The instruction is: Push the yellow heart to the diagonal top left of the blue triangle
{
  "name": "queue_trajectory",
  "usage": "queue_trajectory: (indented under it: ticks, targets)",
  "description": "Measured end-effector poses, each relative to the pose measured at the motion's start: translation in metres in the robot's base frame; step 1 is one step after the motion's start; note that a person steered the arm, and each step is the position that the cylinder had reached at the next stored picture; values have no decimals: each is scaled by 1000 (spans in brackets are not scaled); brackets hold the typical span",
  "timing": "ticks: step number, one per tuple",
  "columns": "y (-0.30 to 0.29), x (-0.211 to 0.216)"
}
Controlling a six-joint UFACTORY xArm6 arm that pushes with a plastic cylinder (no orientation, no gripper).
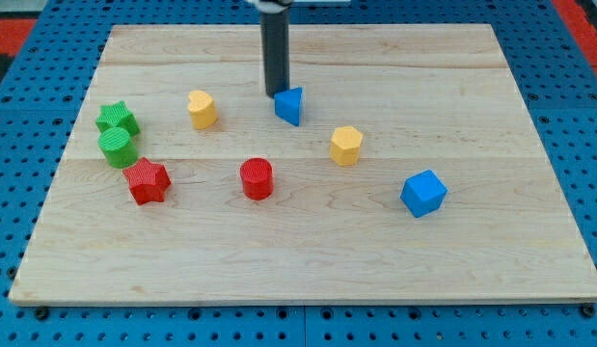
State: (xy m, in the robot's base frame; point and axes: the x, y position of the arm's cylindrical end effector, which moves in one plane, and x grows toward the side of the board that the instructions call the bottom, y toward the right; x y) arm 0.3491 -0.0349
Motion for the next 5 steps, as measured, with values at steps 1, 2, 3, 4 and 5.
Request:
queue_trajectory:
  ticks: [1,2,3,4,5]
  targets:
    - [2,-8]
    - [-55,8]
    - [-51,51]
    - [-99,60]
    - [-113,40]
